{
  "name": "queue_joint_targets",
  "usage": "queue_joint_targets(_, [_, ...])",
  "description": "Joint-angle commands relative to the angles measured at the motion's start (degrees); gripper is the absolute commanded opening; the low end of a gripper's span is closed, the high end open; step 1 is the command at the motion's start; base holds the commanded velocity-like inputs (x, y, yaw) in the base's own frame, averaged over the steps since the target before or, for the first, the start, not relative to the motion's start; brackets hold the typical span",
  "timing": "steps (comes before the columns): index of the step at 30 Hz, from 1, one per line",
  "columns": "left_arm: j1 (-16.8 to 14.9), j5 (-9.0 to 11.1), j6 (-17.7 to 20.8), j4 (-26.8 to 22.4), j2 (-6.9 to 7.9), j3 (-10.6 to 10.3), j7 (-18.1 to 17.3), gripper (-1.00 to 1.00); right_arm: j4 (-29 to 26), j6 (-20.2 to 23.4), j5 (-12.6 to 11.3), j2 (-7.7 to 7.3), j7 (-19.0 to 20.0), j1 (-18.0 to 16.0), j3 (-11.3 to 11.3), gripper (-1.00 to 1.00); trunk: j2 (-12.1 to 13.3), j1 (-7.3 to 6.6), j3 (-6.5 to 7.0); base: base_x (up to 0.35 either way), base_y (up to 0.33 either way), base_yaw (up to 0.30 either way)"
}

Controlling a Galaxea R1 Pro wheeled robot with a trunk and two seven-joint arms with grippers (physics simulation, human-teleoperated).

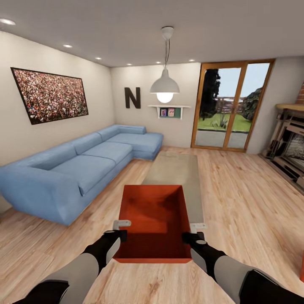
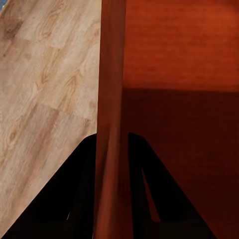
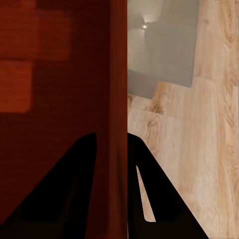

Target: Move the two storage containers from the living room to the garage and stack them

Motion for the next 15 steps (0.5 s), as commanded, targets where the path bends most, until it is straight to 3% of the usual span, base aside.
queue_joint_targets(1, [0.0, -1.0, 0.5, -0.1, 0.86, 0.2, 1.4, -1.00, 0.3, -0.3, -0.5, -1.08, -0.8, -0.1, -0.1, -1.00, -0.1, 0.02, -0.11, 0.000, 0.000, 0.190])
queue_joint_targets(15, [0.0, -1.0, 0.5, -0.1, 0.86, 0.2, 1.3, -1.00, 0.3, -0.3, -0.5, -1.10, -0.8, -0.1, -0.1, -1.00, -0.1, 0.02, -0.11, 0.000, 0.000, 0.253])
